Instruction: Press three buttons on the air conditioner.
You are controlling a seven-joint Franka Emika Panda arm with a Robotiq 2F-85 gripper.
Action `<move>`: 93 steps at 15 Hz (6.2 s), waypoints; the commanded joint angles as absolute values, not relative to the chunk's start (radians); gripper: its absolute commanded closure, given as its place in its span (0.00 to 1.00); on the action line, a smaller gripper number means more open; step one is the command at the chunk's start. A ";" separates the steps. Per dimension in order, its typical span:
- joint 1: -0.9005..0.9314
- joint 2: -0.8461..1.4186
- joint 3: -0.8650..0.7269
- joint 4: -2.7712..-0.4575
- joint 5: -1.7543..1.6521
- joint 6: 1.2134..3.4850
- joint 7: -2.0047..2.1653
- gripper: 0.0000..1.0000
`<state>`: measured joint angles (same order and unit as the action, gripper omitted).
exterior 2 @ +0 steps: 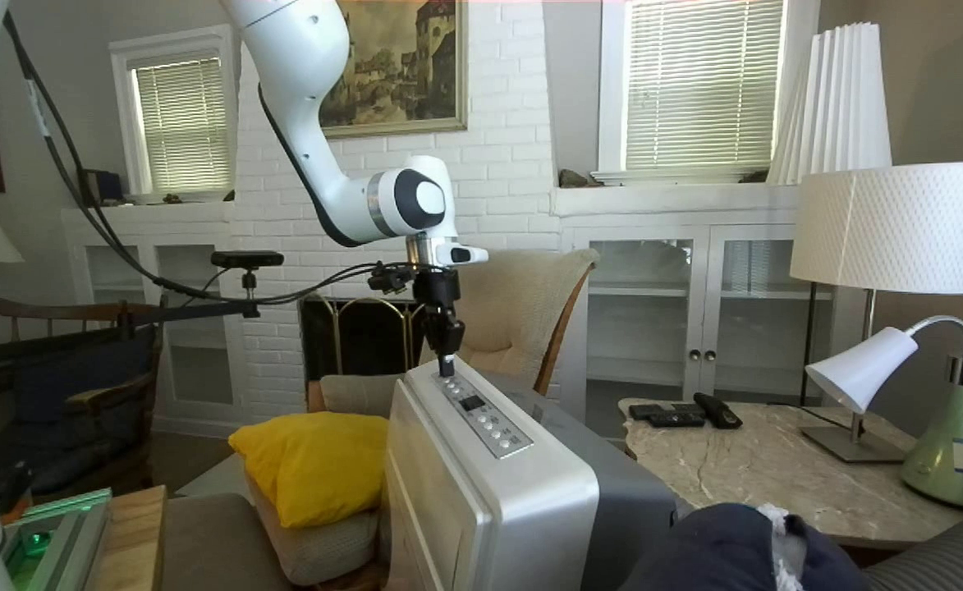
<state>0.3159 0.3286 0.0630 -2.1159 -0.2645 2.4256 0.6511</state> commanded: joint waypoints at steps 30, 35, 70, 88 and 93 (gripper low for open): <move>0.280 0.246 0.094 -2.169 -0.275 2.346 0.592 1.00; 0.283 0.273 0.088 -2.160 -0.282 2.367 0.602 1.00; 0.314 0.371 0.049 -2.098 -0.320 2.393 0.647 1.00; 0.302 0.253 0.023 -2.167 -0.345 2.345 0.646 1.00; 0.297 0.238 0.026 -2.192 -0.368 2.324 0.640 1.00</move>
